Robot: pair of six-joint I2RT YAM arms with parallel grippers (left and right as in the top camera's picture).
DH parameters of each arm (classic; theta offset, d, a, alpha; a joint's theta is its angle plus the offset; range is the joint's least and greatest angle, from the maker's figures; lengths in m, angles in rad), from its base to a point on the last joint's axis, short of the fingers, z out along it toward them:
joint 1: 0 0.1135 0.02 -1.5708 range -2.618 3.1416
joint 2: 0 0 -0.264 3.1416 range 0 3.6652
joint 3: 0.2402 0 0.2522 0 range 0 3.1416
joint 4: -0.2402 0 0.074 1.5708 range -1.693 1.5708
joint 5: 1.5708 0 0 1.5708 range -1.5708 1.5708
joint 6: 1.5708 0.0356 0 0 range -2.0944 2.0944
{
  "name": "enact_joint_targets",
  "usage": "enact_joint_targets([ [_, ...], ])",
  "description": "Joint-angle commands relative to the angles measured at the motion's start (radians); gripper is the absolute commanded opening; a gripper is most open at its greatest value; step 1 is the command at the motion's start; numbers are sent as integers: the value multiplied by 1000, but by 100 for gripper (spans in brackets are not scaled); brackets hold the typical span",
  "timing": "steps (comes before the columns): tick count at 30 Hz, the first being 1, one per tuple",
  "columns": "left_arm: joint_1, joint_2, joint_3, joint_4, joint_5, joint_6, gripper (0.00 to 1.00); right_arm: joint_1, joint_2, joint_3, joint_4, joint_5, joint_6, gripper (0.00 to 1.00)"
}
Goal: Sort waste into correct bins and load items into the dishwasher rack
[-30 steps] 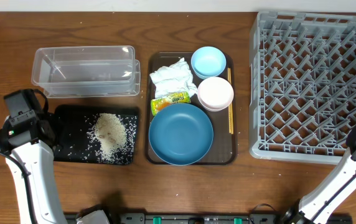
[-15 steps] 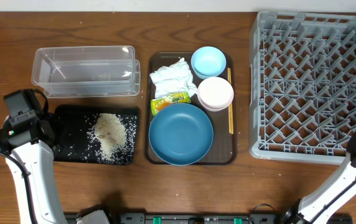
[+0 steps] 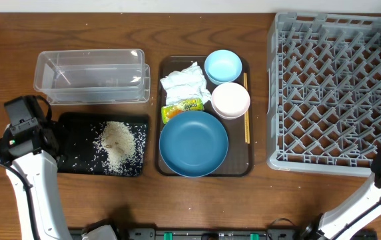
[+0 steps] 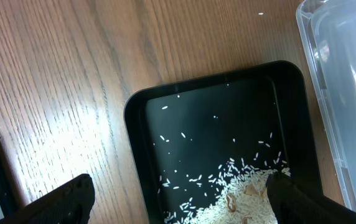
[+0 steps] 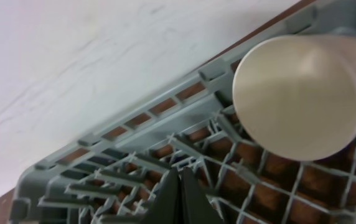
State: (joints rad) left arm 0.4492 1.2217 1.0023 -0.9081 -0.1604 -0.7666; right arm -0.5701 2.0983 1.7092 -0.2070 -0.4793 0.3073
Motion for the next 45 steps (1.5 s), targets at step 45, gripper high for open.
enact_joint_targets([
  [45,5,-1,18,0,-6,-10,91,8,-46,18,-180,609,78,1],
])
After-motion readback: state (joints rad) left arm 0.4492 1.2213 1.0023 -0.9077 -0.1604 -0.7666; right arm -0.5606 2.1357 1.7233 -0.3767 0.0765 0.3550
